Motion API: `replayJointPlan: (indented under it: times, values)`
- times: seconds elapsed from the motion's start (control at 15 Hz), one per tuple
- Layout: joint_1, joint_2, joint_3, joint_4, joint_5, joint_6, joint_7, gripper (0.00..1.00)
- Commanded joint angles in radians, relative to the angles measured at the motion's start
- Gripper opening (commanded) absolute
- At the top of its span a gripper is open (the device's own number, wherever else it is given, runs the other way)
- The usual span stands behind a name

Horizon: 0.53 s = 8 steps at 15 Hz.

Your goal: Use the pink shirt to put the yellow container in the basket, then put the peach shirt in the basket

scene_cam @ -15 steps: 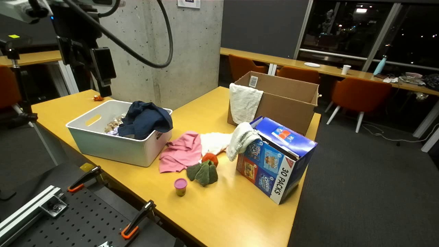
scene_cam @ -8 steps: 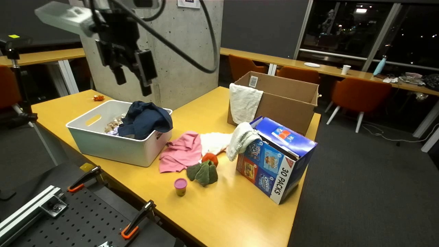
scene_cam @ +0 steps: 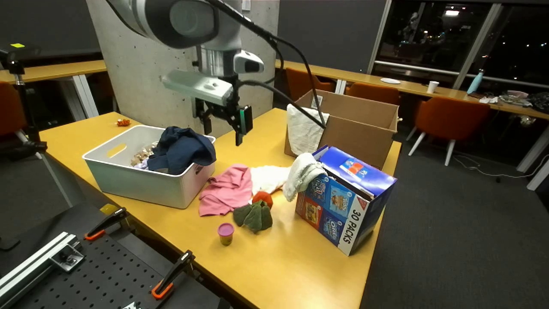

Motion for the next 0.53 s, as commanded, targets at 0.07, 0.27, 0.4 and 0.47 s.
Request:
replayJointPlan:
  times: [0.07,0.27,0.4,0.47]
  values:
    - [-0.055,0.299,0.054,0.192,0.068,0.041,-0.089,1.0]
    - [-0.089,0.46,0.08,0.341,0.034,0.038,-0.07,1.0]
    - [-0.104,0.568,0.087,0.463,0.015,0.022,-0.041,1.0]
    - [-0.108,0.618,0.092,0.521,0.006,0.011,-0.031,1.0]
